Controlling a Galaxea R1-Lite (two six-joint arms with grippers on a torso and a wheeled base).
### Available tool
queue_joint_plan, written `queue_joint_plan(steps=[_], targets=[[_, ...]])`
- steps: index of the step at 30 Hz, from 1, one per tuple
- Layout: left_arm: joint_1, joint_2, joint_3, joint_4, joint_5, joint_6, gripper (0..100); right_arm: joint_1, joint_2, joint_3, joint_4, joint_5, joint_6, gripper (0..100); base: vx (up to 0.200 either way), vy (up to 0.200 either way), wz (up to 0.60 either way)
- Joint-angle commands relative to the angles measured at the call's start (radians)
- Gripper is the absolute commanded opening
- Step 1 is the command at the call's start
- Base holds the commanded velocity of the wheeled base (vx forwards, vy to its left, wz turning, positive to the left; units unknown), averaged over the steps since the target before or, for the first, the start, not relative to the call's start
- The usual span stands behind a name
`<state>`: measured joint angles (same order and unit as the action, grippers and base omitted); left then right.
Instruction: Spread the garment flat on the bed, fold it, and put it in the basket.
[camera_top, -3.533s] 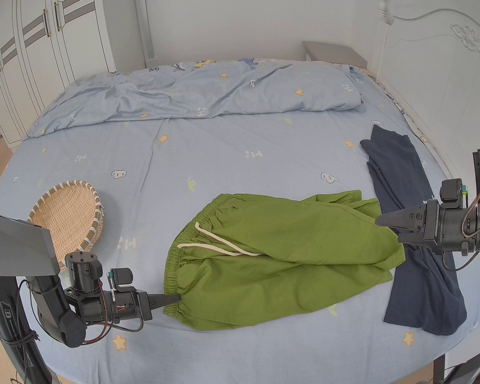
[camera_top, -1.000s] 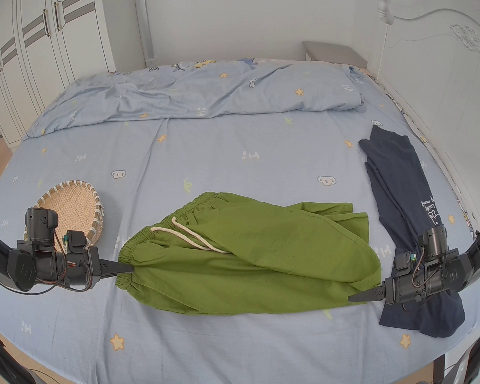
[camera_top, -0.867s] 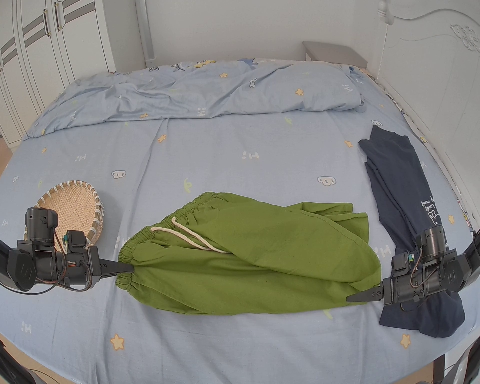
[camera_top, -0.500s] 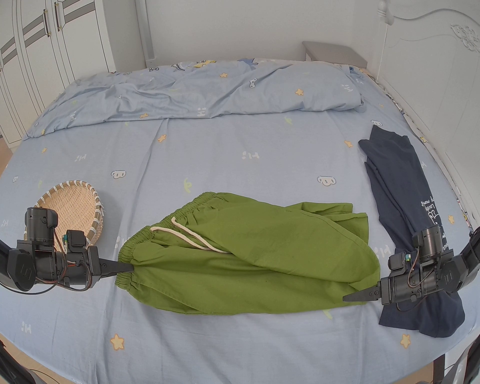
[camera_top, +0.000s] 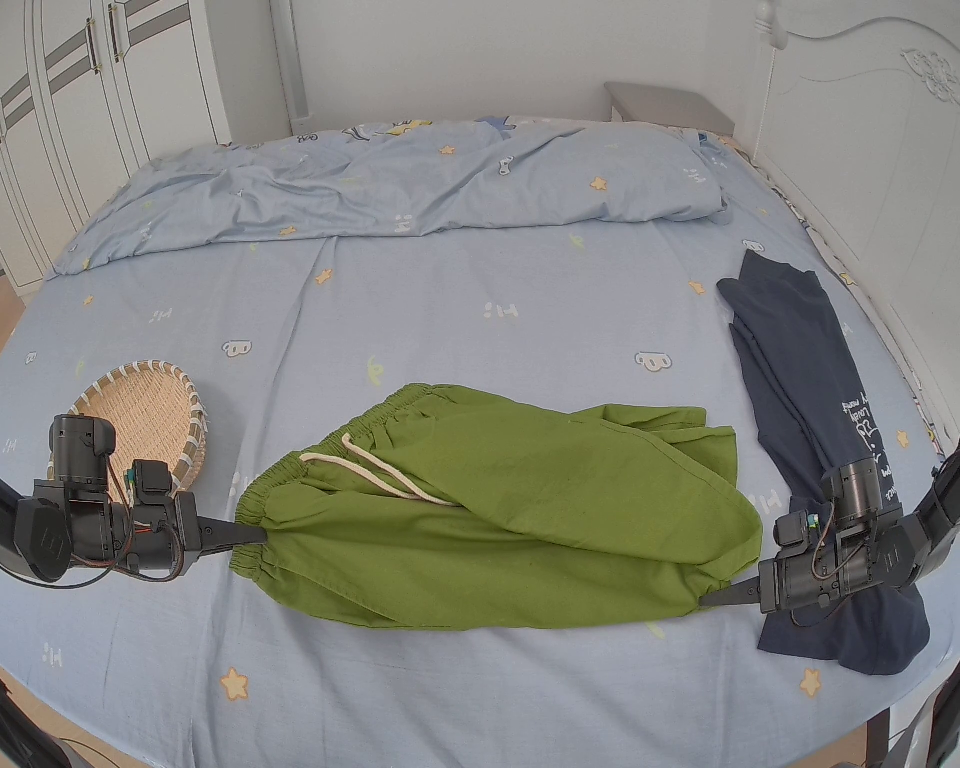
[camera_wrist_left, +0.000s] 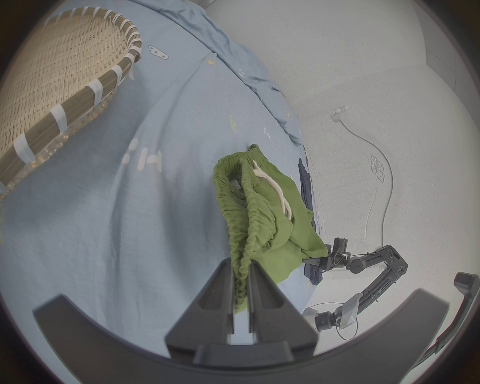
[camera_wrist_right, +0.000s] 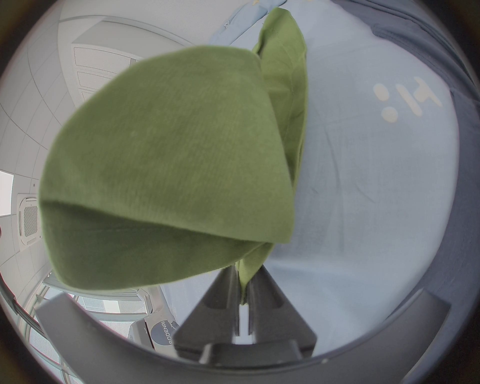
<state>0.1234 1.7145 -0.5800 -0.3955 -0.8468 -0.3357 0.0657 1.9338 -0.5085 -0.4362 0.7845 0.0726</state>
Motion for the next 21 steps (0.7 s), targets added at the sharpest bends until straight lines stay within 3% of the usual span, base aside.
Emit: queue_joint_plan(steps=[1,4,10,17,21], targets=[[0.005,0.002,-0.001,0.003,-0.001,0.000,0,-0.004,0.004,0.005,-0.003,0.001,0.000,0,0.000,0.000,0.00],[0.009,0.002,-0.001,0.011,-0.001,-0.002,0,-0.006,0.001,0.010,-0.001,-0.001,0.000,0,0.000,0.000,0.00],[0.051,-0.042,0.000,0.156,0.000,0.015,0,0.003,-0.153,0.093,0.034,-0.007,-0.002,0,0.000,0.000,0.00],[0.117,-0.058,0.000,0.354,0.000,0.188,0,-0.014,-0.254,0.110,0.191,-0.011,-0.019,0,0.000,0.000,0.00],[0.133,-0.059,0.031,0.422,0.003,0.276,0,-0.018,-0.251,0.176,0.197,-0.014,-0.028,0,0.000,0.000,0.00]])
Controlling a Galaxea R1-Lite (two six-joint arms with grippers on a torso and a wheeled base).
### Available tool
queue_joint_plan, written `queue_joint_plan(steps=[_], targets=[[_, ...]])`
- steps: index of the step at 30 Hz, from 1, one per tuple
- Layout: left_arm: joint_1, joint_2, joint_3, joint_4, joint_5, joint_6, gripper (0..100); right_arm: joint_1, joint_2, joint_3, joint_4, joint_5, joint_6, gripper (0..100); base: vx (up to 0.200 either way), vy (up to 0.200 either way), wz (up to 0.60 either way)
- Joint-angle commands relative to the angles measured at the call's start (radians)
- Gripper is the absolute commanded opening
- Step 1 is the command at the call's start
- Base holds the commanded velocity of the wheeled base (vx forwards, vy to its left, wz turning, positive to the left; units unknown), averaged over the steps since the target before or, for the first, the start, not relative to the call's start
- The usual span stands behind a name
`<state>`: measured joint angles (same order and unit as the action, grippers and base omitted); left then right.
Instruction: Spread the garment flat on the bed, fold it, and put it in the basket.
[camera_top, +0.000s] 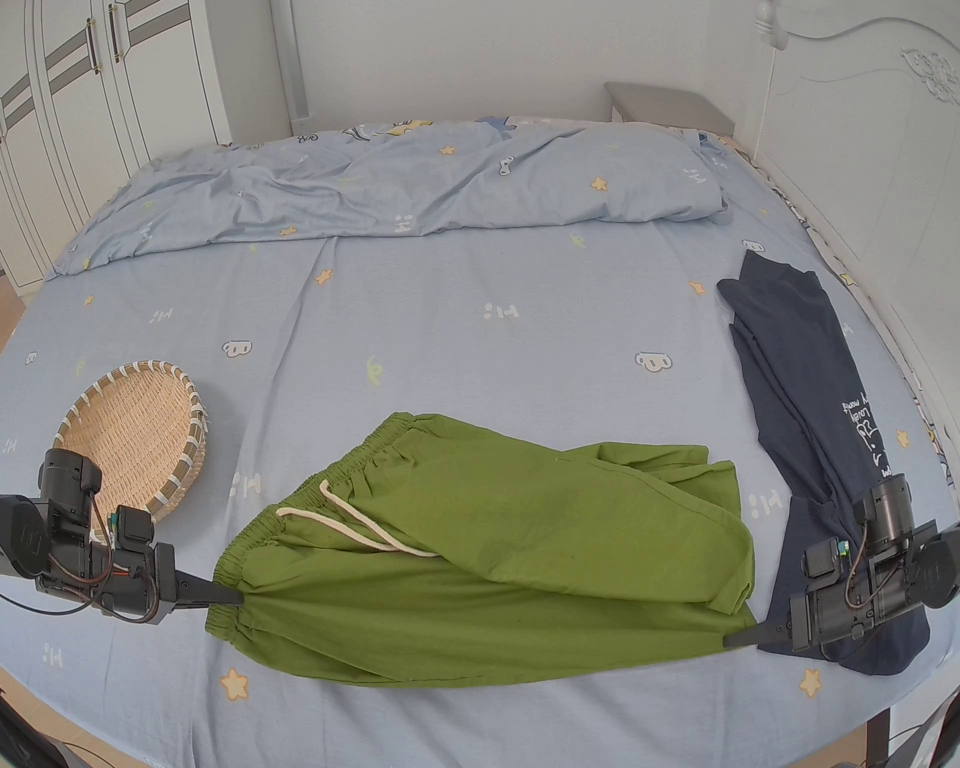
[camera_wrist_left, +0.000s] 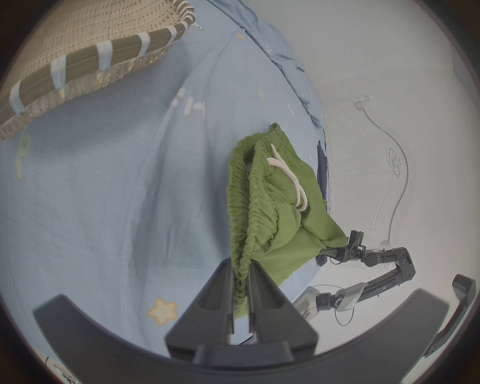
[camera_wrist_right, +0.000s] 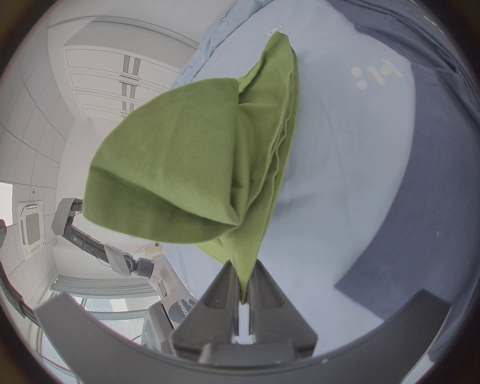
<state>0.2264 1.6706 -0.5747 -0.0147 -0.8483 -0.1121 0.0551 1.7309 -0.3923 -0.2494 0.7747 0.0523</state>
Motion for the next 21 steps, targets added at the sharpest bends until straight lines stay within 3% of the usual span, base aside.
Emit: queue_joint_plan(steps=[1,6,21], targets=[[0.033,-0.014,0.036,0.050,0.006,0.071,0,-0.008,-0.047,0.073,0.004,-0.005,-0.009,0,0.000,0.000,0.00],[0.045,-0.008,0.114,0.070,0.011,0.177,0,0.005,-0.031,0.156,-0.090,-0.006,-0.008,0,0.000,0.000,0.00],[0.073,0.008,0.165,0.064,0.012,0.184,0,0.042,0.055,0.242,-0.212,-0.014,-0.008,0,0.000,0.000,0.00]])
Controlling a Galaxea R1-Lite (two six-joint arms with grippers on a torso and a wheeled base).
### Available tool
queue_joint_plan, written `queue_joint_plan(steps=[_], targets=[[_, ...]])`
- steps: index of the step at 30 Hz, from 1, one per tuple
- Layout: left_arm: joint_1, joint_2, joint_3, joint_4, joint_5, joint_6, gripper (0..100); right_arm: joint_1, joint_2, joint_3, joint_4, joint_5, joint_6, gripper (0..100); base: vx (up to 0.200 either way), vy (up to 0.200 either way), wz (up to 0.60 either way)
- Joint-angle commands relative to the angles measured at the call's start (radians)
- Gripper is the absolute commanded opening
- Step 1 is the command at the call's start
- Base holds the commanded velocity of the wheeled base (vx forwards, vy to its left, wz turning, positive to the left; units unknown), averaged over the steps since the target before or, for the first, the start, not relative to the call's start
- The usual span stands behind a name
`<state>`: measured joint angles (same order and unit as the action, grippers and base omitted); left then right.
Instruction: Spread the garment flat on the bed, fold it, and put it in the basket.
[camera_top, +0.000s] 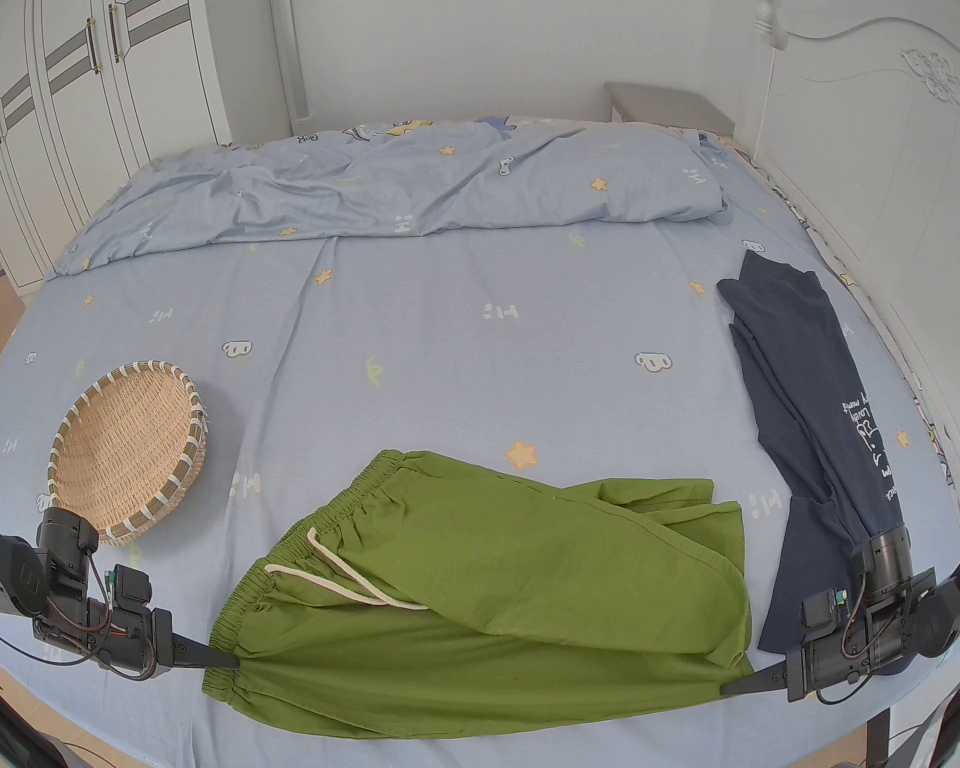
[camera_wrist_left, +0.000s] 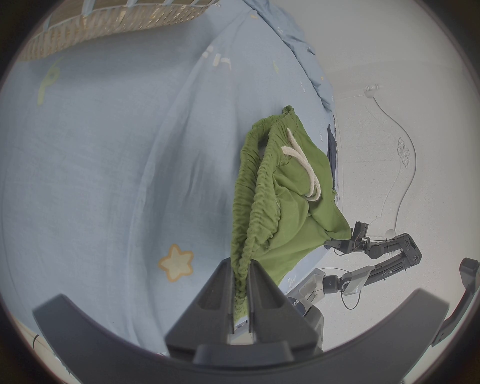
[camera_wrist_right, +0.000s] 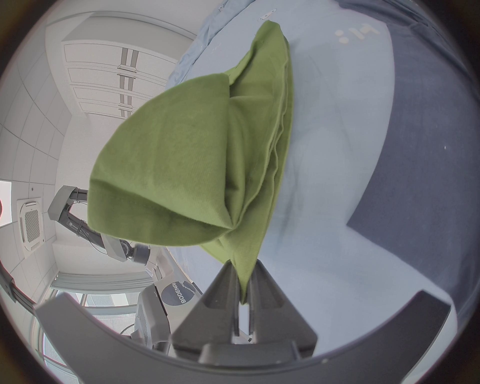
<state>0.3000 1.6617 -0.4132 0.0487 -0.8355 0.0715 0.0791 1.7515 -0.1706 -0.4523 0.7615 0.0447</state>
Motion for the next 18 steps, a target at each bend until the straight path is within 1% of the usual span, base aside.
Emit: queue_joint_plan(steps=[1,2,3,4,5,9,12,14,15,18], targets=[[-0.002,0.018,0.004,0.000,0.000,0.002,0,0.022,0.040,0.022,-0.012,-0.005,0.000,0,0.000,0.000,0.00],[-0.004,0.020,0.007,0.000,0.000,0.004,0,0.030,0.049,0.022,-0.014,-0.014,0.000,0,0.000,0.000,0.00],[-0.004,0.020,0.010,-0.001,0.000,0.005,0,0.037,0.057,0.023,-0.017,-0.024,0.000,100,0.000,0.000,0.00],[-0.004,0.020,0.010,-0.001,0.000,0.005,0,0.037,0.057,0.023,-0.017,-0.024,0.000,100,0.000,0.000,0.00],[-0.012,0.021,0.016,-0.004,0.000,0.011,100,0.050,0.071,0.026,-0.034,-0.041,0.000,100,0.000,0.000,0.00],[-0.016,0.020,0.016,-0.004,0.000,0.011,100,0.051,0.072,0.049,-0.078,-0.041,0.000,100,0.000,0.000,0.00],[-0.012,0.010,0.011,-0.003,0.000,0.011,100,0.044,0.062,0.076,-0.152,-0.037,0.000,100,0.000,0.000,0.00],[-0.010,0.012,0.010,-0.003,0.001,0.011,100,0.042,0.062,0.077,-0.154,-0.036,0.000,100,0.000,0.000,0.00],[0.002,-0.010,0.002,0.003,0.000,0.008,100,0.034,0.043,0.082,-0.175,-0.041,0.000,100,0.000,0.000,0.00],[0.031,-0.080,-0.024,0.008,0.001,0.001,100,-0.004,-0.070,0.077,-0.180,-0.045,-0.002,100,0.000,0.000,0.00]])
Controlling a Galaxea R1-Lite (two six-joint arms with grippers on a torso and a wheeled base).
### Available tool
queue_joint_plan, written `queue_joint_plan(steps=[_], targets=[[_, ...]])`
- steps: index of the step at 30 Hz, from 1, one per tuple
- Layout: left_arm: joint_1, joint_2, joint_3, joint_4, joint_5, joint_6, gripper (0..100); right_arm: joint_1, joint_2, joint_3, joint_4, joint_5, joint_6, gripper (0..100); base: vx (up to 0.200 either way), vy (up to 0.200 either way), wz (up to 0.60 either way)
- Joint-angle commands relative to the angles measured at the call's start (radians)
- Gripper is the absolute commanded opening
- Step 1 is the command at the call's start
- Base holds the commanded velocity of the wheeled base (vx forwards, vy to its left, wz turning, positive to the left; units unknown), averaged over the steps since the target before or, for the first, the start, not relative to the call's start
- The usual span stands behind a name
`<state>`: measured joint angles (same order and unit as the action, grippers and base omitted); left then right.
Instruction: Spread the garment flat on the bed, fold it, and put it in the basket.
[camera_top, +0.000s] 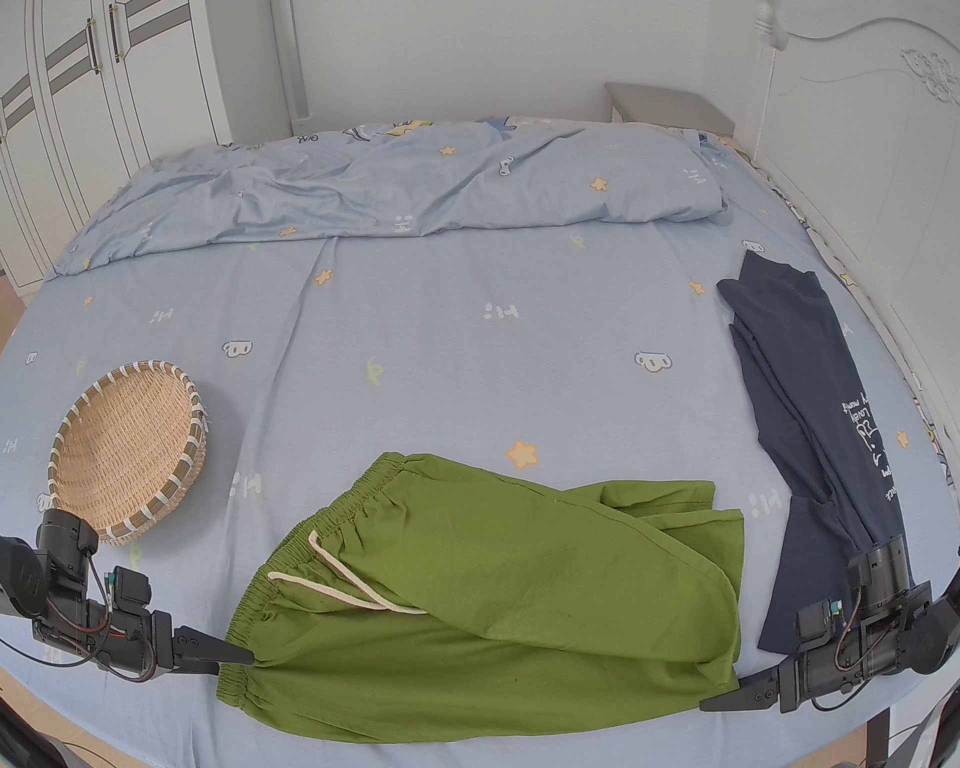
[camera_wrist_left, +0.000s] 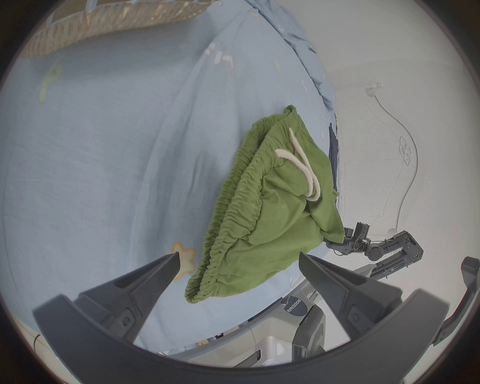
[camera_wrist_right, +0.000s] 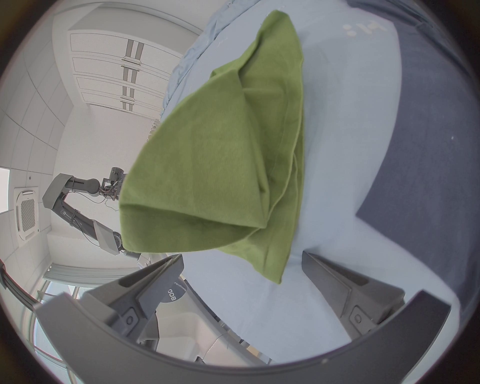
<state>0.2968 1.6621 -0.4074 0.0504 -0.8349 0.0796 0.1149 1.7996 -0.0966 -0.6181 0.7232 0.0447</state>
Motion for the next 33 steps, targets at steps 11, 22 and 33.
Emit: queue_joint_plan(steps=[11,22,33], targets=[[-0.013,-0.108,-0.266,0.046,0.002,-0.110,100,-0.129,-0.457,-0.132,0.144,-0.007,0.001,100,0.000,0.000,0.00],[-0.257,0.142,-0.669,0.046,0.125,-0.175,100,-0.147,-0.499,-0.494,0.406,-0.007,0.007,100,0.000,0.000,0.00],[-0.377,0.419,-1.054,0.181,0.142,-0.239,100,-0.139,-0.493,-0.500,0.408,-0.007,0.011,100,0.000,0.000,0.00]])
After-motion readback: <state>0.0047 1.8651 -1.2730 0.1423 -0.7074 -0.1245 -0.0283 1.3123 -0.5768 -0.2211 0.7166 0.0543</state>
